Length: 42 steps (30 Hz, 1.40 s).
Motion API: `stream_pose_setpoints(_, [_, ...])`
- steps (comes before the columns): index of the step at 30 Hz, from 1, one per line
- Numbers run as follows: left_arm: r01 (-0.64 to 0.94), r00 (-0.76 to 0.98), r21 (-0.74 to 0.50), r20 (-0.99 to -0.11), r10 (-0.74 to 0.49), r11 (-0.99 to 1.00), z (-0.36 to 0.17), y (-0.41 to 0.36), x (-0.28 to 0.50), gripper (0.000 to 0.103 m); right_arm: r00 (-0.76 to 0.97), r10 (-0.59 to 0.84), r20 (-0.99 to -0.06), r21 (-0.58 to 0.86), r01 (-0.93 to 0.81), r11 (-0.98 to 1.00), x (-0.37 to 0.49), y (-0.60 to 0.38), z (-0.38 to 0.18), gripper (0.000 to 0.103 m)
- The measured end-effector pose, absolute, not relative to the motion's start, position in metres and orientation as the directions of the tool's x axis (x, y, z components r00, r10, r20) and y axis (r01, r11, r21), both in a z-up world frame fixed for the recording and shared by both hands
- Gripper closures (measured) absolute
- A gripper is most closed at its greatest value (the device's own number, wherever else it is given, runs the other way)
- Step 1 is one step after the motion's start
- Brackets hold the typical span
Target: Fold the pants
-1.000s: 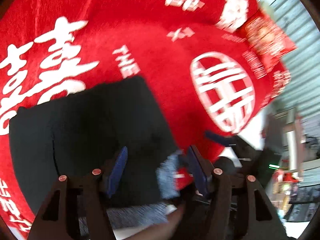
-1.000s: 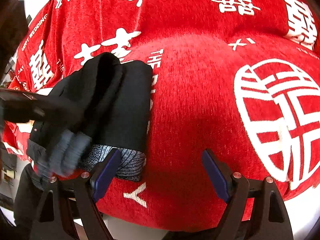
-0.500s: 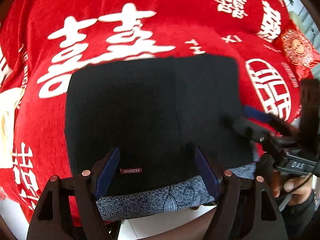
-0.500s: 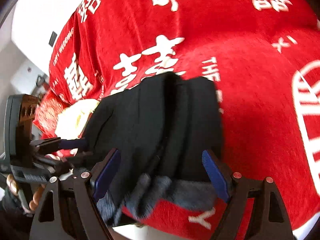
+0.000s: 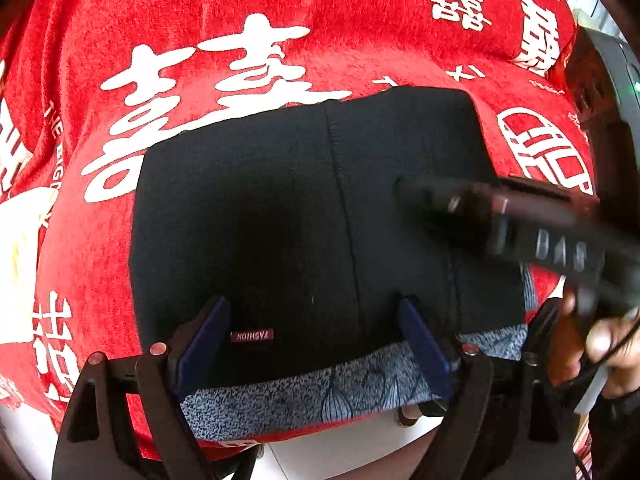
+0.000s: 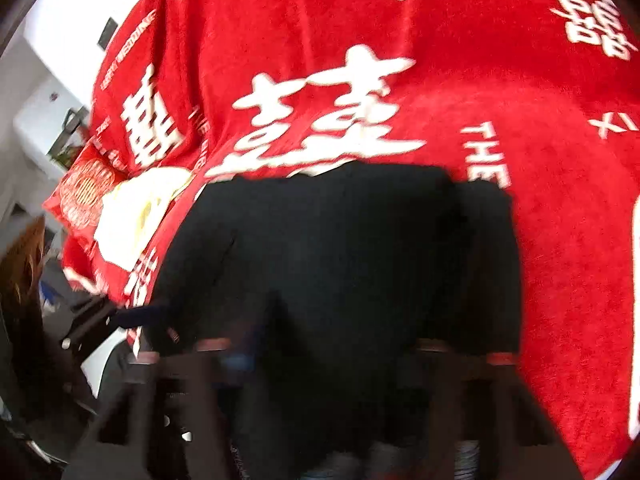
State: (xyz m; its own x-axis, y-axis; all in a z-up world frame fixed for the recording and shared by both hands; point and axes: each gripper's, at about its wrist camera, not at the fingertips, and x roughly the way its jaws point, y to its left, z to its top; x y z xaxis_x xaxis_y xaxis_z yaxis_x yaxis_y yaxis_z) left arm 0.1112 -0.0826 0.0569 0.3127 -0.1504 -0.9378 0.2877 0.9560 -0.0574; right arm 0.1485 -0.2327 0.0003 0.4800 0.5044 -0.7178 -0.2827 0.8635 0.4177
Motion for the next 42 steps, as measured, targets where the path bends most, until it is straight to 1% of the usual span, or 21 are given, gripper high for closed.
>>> stream_pose_setpoints(1, [0.289,0.308,-0.069,-0.938,-0.161,0.955,0.058,-0.082,0.112,0.014,0.481,0.516,-0.709,0.433,-0.281,0.857,0.150,-0.237,0.004,0.077])
stream_pose_setpoints(3, [0.287,0.303,-0.097,-0.934,-0.187,0.953,0.064,-0.079,0.114,0.014,0.478,0.526,-0.704,0.434,-0.296,0.851,0.152,-0.237,0.012,0.080])
stream_pose_setpoints(6, [0.280,0.315,-0.129,-0.924,-0.218,0.951,0.074,-0.076,0.117,0.014,0.495,0.518,-0.698,0.394,-0.338,0.855,0.151,-0.230,0.032,0.082])
stream_pose_setpoints(10, [0.267,0.320,-0.156,-0.917,-0.240,0.951,0.075,-0.071,0.127,0.014,0.565,0.521,-0.640,0.373,-0.365,0.853,0.153,-0.229,0.060,0.083])
stream_pose_setpoints(12, [0.251,0.293,-0.158,-0.928,-0.230,0.955,0.062,-0.069,0.133,0.014,0.559,0.495,-0.665,0.351,-0.350,0.868,0.162,-0.226,0.051,0.083])
stream_pose_setpoints(14, [0.252,0.271,-0.170,-0.933,-0.238,0.953,0.048,-0.068,0.136,0.014,0.499,0.445,-0.743,0.330,-0.306,0.893,0.176,-0.223,0.021,0.083])
stream_pose_setpoints(15, [0.264,0.286,-0.154,-0.930,-0.230,0.952,0.049,-0.070,0.134,0.014,0.479,0.428,-0.767,0.331,-0.277,0.902,0.179,-0.224,0.007,0.080])
stream_pose_setpoints(18, [0.292,0.301,-0.116,-0.931,-0.207,0.949,0.050,-0.076,0.129,0.014,0.497,0.479,-0.723,0.414,-0.244,0.877,0.173,-0.236,0.003,0.080])
stream_pose_setpoints(20, [0.287,0.295,-0.118,-0.933,-0.205,0.951,0.050,-0.075,0.129,0.014,0.507,0.472,-0.721,0.399,-0.253,0.881,0.169,-0.235,0.009,0.080])
stream_pose_setpoints(25, [0.269,0.288,-0.208,-0.914,-0.285,0.940,0.064,-0.060,0.125,0.014,0.559,0.510,-0.654,0.450,-0.255,0.856,0.142,-0.238,0.040,0.084])
stream_pose_setpoints(27, [0.268,0.277,-0.233,-0.911,-0.307,0.935,0.063,-0.055,0.126,0.014,0.573,0.482,-0.663,0.420,-0.248,0.873,0.138,-0.236,0.044,0.084])
stream_pose_setpoints(29, [0.266,0.258,-0.237,-0.916,-0.306,0.934,0.057,-0.055,0.129,0.014,0.540,0.437,-0.719,0.383,-0.217,0.898,0.147,-0.235,0.028,0.084])
stream_pose_setpoints(30, [0.273,0.263,-0.231,-0.916,-0.304,0.934,0.056,-0.057,0.129,0.014,0.511,0.418,-0.751,0.375,-0.190,0.907,0.154,-0.236,0.015,0.081])
stream_pose_setpoints(31, [0.280,0.270,-0.216,-0.917,-0.293,0.935,0.057,-0.059,0.128,0.014,0.495,0.406,-0.768,0.373,-0.169,0.912,0.161,-0.238,0.005,0.068])
stream_pose_setpoints(33, [0.284,0.274,-0.193,-0.922,-0.272,0.939,0.060,-0.061,0.124,0.014,0.486,0.432,-0.760,0.422,-0.136,0.896,0.166,-0.247,0.002,0.061])
stream_pose_setpoints(34, [0.280,0.278,-0.195,-0.921,-0.274,0.940,0.063,-0.060,0.122,0.014,0.484,0.440,-0.756,0.437,-0.126,0.890,0.165,-0.250,0.005,0.054])
stream_pose_setpoints(35, [0.269,0.282,-0.205,-0.917,-0.280,0.941,0.067,-0.056,0.119,0.014,0.501,0.422,-0.756,0.423,-0.117,0.898,0.160,-0.253,0.013,0.052])
stream_pose_setpoints(36, [0.261,0.287,-0.211,-0.915,-0.284,0.942,0.070,-0.053,0.118,0.014,0.533,0.379,-0.756,0.379,-0.116,0.918,0.152,-0.254,0.023,0.046])
stream_pose_setpoints(38, [0.246,0.312,-0.220,-0.904,-0.292,0.944,0.078,-0.043,0.112,0.014,0.594,0.314,-0.741,0.289,-0.140,0.947,0.130,-0.255,0.041,0.044])
stream_pose_setpoints(39, [0.235,0.322,-0.223,-0.900,-0.293,0.946,0.080,-0.037,0.110,0.014,0.615,0.321,-0.720,0.272,-0.175,0.946,0.115,-0.254,0.050,0.044])
stream_pose_setpoints(42, [0.214,0.322,-0.239,-0.898,-0.299,0.947,0.074,-0.025,0.108,0.014,0.584,0.448,-0.676,0.294,-0.343,0.892,0.074,-0.236,0.056,0.044])
